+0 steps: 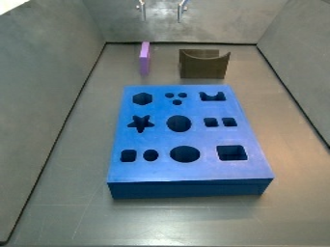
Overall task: Pick up the double-square object. Move up. Place the double-square object on the fixture. Regrasp the double-square object. Move to above the board. Insert the double-square object.
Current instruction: Pick up the double-square object.
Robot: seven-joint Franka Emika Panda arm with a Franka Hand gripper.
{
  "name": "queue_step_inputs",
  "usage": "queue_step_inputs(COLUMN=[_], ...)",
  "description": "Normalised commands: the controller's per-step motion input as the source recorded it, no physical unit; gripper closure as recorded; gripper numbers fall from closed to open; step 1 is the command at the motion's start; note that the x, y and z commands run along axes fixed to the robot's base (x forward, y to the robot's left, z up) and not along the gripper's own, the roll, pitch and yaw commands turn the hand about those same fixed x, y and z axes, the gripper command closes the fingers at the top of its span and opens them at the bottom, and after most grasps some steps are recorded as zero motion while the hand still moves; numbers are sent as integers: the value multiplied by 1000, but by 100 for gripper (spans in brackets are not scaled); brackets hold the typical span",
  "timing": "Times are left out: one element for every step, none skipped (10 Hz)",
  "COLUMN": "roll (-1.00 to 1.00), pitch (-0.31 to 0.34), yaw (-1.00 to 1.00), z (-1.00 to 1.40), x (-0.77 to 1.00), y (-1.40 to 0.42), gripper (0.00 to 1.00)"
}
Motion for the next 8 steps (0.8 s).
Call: queue_step_inputs(roll=[0, 43, 177, 100, 66, 0, -160, -80], pitch=[0, -20, 0, 0, 0, -57, -129, -240], yaw=[0, 6, 0, 0, 0, -31, -43, -20], z=[-3, -237, -431, -449, -460, -443, -331, -511], x=[0, -283, -374, -586, -526, -606, -306, -131], y=[-40, 83, 189, 146, 183, 186, 71, 20], gripper=[0, 0, 0, 0, 0, 0, 0, 0])
